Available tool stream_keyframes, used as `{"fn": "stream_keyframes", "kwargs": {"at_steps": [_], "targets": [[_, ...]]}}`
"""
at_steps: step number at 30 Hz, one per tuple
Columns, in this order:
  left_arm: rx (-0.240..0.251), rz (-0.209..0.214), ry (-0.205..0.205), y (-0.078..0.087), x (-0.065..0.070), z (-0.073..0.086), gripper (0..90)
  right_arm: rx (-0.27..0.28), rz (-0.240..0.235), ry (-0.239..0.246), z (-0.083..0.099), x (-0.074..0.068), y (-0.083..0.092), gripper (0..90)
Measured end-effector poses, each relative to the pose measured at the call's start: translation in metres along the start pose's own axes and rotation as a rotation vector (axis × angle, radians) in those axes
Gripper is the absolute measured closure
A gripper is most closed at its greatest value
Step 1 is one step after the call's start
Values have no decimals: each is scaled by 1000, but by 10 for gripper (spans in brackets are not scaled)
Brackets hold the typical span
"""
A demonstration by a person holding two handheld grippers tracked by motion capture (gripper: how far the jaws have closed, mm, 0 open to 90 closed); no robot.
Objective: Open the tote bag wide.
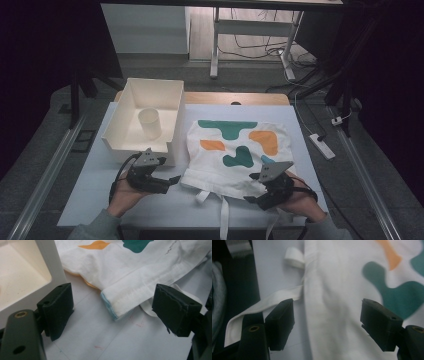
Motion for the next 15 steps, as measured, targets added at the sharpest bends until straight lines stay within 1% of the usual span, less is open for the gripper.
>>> {"fn": "stream_keyframes", "kwargs": {"at_steps": [2, 4, 5, 6, 7, 8, 9, 10, 11, 12, 14, 15], "targets": [[5, 6, 4, 1, -1, 2, 178, -32, 0, 15, -1, -6, -8, 274], [6, 8, 8, 2, -1, 3, 178, -63, 7, 21, 1, -8, -15, 274], [4, 6, 5, 2, -1, 4, 178, -63, 7, 21, 1, -8, -15, 274], [9, 6, 7, 3, -1, 5, 178, -75, 8, 22, 2, -9, -18, 275], [12, 7, 7, 3, 0, 5, 178, -98, 22, 30, 4, -9, -23, 281], [11, 6, 7, 3, 0, 6, 178, -98, 22, 30, 4, -9, -23, 281], [6, 3, 3, 3, 0, 7, 178, -114, 33, 41, 4, -8, -28, 300], [5, 2, 5, 3, 0, 7, 178, -114, 33, 41, 4, -8, -28, 300], [3, 1, 9, 3, 0, 8, 178, -125, 44, 51, 4, -8, -30, 312], [5, 1, 13, 4, 0, 9, 177, -149, 91, 77, 3, -9, -35, 371], [10, 2, 9, 5, 3, 10, 178, -167, 148, 100, 3, -8, -37, 468], [9, 0, 6, 6, 3, 10, 177, -199, 201, 121, 5, -7, -36, 542]]}}
Point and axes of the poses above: each handheld gripper's, and its own axes: y roughly backward along the jaws, z roughly out of its underside, x roughly to its right, the point moved 8 cm from there along -y, roughly forward along the jaws, and after that the axes turned 15 degrees about -x, right-handed, at the moved point
